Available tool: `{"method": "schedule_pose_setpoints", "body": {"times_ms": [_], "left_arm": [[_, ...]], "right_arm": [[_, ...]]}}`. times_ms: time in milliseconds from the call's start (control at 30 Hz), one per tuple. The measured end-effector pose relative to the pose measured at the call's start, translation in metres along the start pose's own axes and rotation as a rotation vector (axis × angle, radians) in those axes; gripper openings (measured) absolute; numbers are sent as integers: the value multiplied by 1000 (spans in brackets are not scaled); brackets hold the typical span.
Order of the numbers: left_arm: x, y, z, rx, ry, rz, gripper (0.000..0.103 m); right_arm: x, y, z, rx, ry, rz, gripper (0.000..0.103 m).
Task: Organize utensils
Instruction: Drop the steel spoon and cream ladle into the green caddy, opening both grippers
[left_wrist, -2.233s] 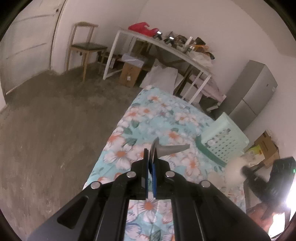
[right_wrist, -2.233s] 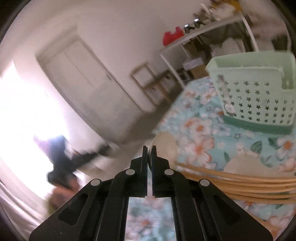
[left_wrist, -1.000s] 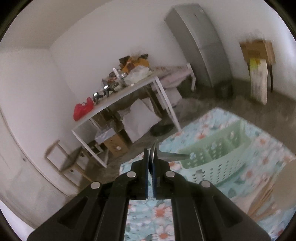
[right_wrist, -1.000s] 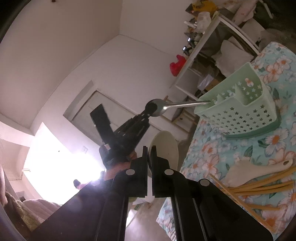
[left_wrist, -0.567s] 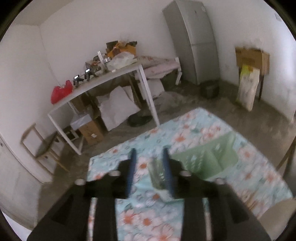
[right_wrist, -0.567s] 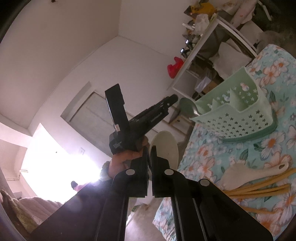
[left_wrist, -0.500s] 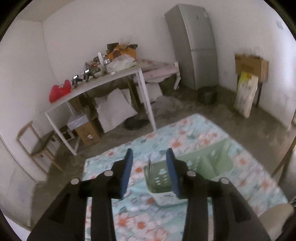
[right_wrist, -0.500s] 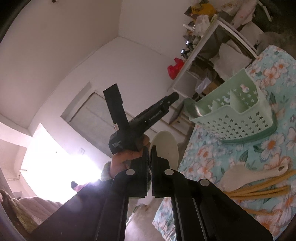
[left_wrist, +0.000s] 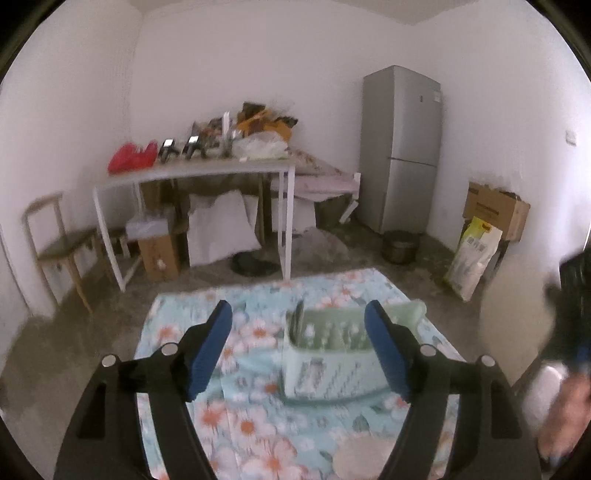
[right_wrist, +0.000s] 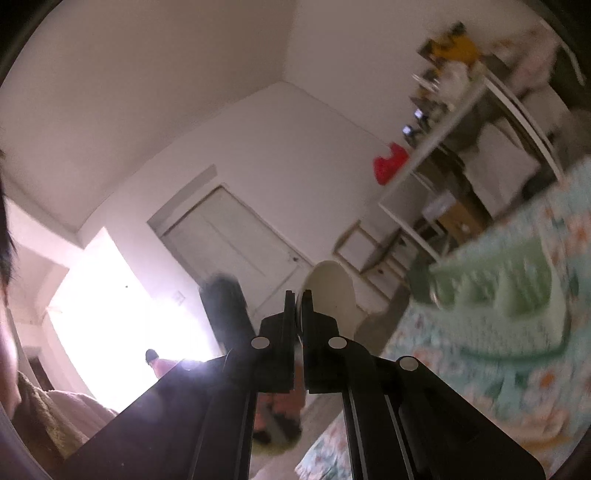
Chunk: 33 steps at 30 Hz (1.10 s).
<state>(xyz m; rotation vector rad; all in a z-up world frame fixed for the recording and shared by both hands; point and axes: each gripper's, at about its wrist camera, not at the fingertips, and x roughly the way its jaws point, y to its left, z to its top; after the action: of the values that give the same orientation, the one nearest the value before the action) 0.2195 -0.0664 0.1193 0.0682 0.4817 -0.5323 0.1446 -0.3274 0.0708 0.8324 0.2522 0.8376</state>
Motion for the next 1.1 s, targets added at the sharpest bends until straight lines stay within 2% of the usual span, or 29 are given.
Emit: {"method": "schedule_pose_setpoints", "body": {"times_ms": [133,300,433,700,900,1100], "left_arm": [[-14,16,-24,-76,18,0,73],[-25,30,-52,-132,43,9,73],[-24,37,-73,-166,89,4,73],[-19,50,-91,-191,122,47,73],[-14,54,-94,-194,124,53,73],[-5,55,-95,-199,134,32,73]], "right_arm": [[1,8,32,-85,-33,23,2],[6,6,67,-175,-64,-6,2],[17,-9,75,-217,-56,-53,2],[37,-61,68,-231,-13,-140,2],[35,-104,45,-190,45,-237,2],[19,-103,28,-172,56,-286,9]]}}
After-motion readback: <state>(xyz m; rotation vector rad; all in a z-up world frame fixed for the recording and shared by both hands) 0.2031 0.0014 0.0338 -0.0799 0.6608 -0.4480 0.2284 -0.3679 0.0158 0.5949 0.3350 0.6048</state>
